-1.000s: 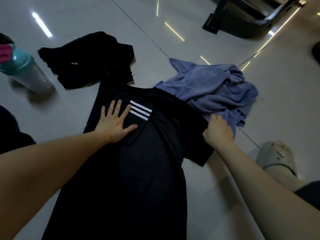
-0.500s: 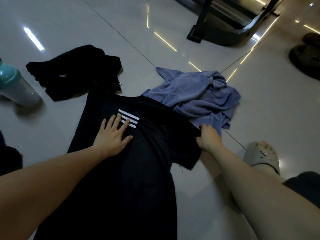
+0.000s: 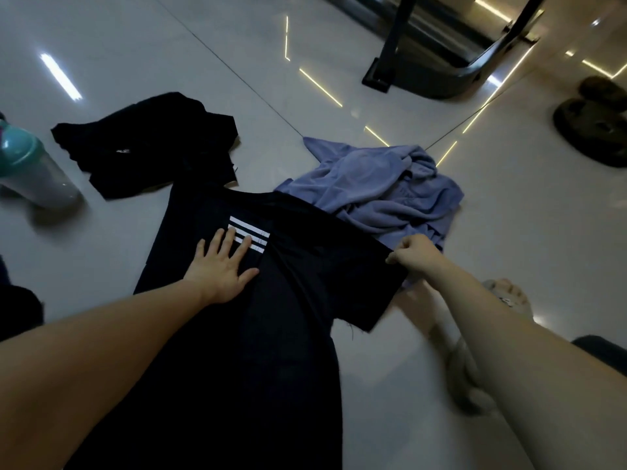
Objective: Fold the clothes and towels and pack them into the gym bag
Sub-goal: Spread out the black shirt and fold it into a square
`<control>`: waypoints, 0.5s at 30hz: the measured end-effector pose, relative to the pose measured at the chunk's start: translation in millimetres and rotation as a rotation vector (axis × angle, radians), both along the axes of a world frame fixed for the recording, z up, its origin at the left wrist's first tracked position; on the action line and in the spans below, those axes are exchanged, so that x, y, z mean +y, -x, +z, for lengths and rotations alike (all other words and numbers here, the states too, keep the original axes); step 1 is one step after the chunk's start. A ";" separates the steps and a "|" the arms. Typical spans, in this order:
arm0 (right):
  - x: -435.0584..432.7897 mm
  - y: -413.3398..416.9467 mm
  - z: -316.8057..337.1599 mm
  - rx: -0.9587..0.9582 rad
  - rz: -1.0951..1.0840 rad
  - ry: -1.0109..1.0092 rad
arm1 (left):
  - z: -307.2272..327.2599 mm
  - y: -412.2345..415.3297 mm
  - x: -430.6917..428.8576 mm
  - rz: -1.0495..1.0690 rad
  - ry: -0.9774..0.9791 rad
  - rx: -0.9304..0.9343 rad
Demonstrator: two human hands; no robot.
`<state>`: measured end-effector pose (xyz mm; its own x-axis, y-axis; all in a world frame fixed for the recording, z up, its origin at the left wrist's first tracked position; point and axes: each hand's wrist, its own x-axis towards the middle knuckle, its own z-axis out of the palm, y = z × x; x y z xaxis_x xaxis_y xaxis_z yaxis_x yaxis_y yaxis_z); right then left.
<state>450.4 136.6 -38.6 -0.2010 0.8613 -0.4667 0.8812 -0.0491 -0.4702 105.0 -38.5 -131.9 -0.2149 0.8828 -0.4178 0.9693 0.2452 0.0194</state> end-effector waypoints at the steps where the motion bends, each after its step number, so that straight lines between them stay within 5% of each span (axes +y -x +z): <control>1: -0.9 0.3 12.2 0.063 -0.051 0.050 | 5.4 -0.4 3.5 0.010 0.034 -0.008; 4: -7.1 10.0 52.3 0.233 -0.151 0.171 | 26.7 -6.5 13.3 0.048 0.001 -0.036; 7: -11.7 35.4 85.0 0.338 -0.133 0.216 | 50.4 -25.9 18.9 0.140 -0.288 -0.204; 11: -28.9 85.9 102.6 0.410 -0.081 0.245 | 89.7 -68.0 26.1 0.608 -0.219 -1.194; 15: -44.9 133.6 93.6 0.495 -0.036 0.252 | 116.7 -81.8 21.6 0.928 -0.121 -1.671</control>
